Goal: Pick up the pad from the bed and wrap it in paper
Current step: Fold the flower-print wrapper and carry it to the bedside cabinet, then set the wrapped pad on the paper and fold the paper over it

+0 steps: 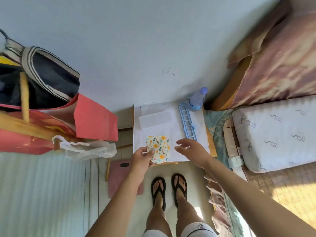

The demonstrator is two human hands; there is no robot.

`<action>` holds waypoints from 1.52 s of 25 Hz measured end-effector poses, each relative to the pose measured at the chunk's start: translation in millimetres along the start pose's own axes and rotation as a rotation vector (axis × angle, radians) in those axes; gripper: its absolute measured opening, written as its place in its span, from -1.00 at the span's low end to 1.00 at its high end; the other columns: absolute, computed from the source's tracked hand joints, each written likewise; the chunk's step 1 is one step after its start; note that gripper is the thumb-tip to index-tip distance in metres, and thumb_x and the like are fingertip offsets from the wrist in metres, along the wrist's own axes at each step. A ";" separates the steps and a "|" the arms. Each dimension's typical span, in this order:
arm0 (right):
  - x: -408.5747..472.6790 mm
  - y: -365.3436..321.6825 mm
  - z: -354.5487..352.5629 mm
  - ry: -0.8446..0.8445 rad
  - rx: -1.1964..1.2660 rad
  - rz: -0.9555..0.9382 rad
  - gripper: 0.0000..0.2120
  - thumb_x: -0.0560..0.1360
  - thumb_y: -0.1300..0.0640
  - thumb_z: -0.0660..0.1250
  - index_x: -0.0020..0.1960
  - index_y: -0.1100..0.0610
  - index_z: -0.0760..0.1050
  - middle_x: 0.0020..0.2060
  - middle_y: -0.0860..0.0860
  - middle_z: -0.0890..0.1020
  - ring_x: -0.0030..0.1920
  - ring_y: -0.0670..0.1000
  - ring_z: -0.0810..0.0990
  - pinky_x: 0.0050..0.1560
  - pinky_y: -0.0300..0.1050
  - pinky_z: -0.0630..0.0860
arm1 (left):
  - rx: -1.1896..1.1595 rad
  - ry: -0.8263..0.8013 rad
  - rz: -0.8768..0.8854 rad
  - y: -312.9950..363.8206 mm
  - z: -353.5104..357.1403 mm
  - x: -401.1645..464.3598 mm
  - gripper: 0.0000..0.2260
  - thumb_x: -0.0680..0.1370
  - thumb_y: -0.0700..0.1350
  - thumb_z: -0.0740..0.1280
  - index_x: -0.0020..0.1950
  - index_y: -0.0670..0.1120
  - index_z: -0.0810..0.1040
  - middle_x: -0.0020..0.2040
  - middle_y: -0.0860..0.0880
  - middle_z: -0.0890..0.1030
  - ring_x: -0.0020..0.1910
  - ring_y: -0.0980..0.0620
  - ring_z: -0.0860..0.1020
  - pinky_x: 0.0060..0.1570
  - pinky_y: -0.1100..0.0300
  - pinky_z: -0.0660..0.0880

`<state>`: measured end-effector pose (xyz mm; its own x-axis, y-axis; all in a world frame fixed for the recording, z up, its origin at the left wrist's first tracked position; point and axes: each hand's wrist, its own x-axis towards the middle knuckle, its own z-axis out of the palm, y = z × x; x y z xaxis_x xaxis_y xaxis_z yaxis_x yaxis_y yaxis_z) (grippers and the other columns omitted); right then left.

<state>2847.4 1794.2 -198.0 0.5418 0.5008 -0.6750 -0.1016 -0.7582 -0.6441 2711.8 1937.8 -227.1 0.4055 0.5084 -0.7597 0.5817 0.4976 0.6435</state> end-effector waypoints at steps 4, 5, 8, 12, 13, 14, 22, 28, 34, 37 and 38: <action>59.2 35.0 5.2 -0.027 -0.286 0.035 -0.58 0.53 -0.06 0.25 0.35 0.01 0.36 0.35 0.04 0.44 0.27 0.04 0.46 0.25 -0.09 0.39 | 0.058 0.069 -0.087 -34.8 14.2 74.3 -0.92 0.51 -0.12 0.37 -0.07 -0.07 0.48 -0.04 -0.08 0.60 -0.15 0.01 0.59 -0.34 0.23 0.54; 74.8 43.7 8.6 -0.048 -0.332 0.042 -0.56 0.54 -0.06 0.24 0.38 0.01 0.33 0.40 0.02 0.39 0.34 0.04 0.41 0.33 -0.06 0.33 | 0.106 0.086 -0.085 -45.4 18.9 92.6 -0.89 0.51 -0.13 0.36 -0.02 -0.11 0.49 0.00 -0.11 0.59 -0.13 -0.01 0.59 -0.31 0.21 0.55; 114.7 65.0 19.4 -0.109 -0.413 0.068 -0.52 0.55 -0.08 0.21 0.44 -0.02 0.25 0.48 -0.01 0.27 0.46 0.02 0.23 0.46 -0.01 0.18 | 0.300 0.148 -0.079 -74.6 30.6 136.6 -0.76 0.52 -0.14 0.34 0.12 -0.24 0.49 0.09 -0.21 0.59 0.01 -0.17 0.59 -0.09 0.00 0.59; 153.0 83.2 31.6 -0.158 -0.510 0.070 -0.49 0.57 -0.08 0.17 0.48 -0.06 0.16 0.52 0.00 0.15 0.51 0.03 0.11 0.47 0.01 0.09 | 0.502 0.203 -0.026 -97.2 38.2 163.7 -0.79 0.54 -0.16 0.31 0.12 -0.23 0.51 0.12 -0.20 0.61 0.06 -0.15 0.59 -0.17 0.13 0.52; 160.4 85.7 34.2 -0.167 -0.526 0.062 -0.49 0.57 -0.08 0.16 0.48 -0.06 0.14 0.53 0.00 0.13 0.51 0.04 0.10 0.48 0.01 0.08 | 0.534 0.227 -0.011 -100.8 38.4 166.4 -0.78 0.54 -0.17 0.30 0.14 -0.23 0.50 0.13 -0.19 0.62 0.07 -0.14 0.59 -0.16 0.13 0.52; 166.7 87.3 36.1 -0.174 -0.532 0.055 -0.49 0.57 -0.08 0.15 0.48 -0.06 0.13 0.53 0.00 0.12 0.51 0.05 0.09 0.48 0.02 0.08 | 0.563 0.247 0.004 -103.4 38.3 167.5 -0.77 0.54 -0.16 0.30 0.16 -0.22 0.49 0.15 -0.18 0.62 0.09 -0.13 0.59 -0.13 0.12 0.53; 214.0 80.0 36.4 0.025 -0.616 -0.072 -0.49 0.59 0.02 0.15 0.49 0.02 0.08 0.53 0.07 0.11 0.50 0.11 0.11 0.43 0.08 0.20 | 0.867 0.415 0.310 -61.9 30.1 197.0 -0.66 0.58 -0.02 0.20 0.32 -0.11 0.37 0.25 -0.14 0.51 0.14 -0.10 0.54 -0.09 0.06 0.54; 276.9 54.5 33.0 0.128 -1.047 -0.401 -0.27 0.55 0.00 0.25 0.52 0.02 -0.16 0.54 0.13 -0.14 0.53 0.16 -0.14 0.49 0.13 0.03 | 1.496 0.131 0.716 -22.9 29.2 265.6 -0.41 0.57 -0.03 0.23 0.52 -0.06 0.01 0.55 -0.19 0.05 0.52 -0.17 0.04 0.45 -0.03 0.10; 311.4 41.8 41.8 0.051 -1.244 -0.489 -0.13 0.47 -0.01 0.36 0.51 -0.02 -0.19 0.53 0.17 -0.01 0.51 0.21 -0.04 0.46 0.24 0.03 | 1.605 0.134 0.765 -28.3 26.1 292.1 -0.33 0.56 -0.15 0.29 0.52 0.01 -0.07 0.56 -0.16 -0.01 0.53 -0.16 -0.03 0.46 -0.08 0.04; 303.2 37.6 37.2 0.033 -1.225 -0.485 -0.18 0.45 0.00 0.37 0.51 -0.04 -0.09 0.47 0.15 0.14 0.46 0.20 0.10 0.41 0.24 0.13 | 1.491 0.074 0.829 -26.9 22.9 281.8 -0.35 0.55 -0.14 0.29 0.52 -0.01 -0.01 0.56 -0.16 0.02 0.53 -0.14 0.01 0.46 -0.04 0.08; 297.4 36.0 33.4 0.004 -1.188 -0.461 -0.19 0.45 -0.01 0.37 0.51 -0.05 -0.07 0.46 0.14 0.15 0.45 0.20 0.12 0.40 0.22 0.15 | 1.383 0.067 0.824 -24.1 20.4 275.2 -0.33 0.53 -0.12 0.33 0.52 -0.03 0.01 0.55 -0.16 0.03 0.52 -0.13 0.03 0.45 0.00 0.10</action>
<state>2976.9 1929.8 -434.0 0.3308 0.8165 -0.4731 0.9010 -0.4224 -0.0990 2823.7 2051.3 -453.6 0.9060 0.3502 -0.2379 0.4058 -0.8784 0.2525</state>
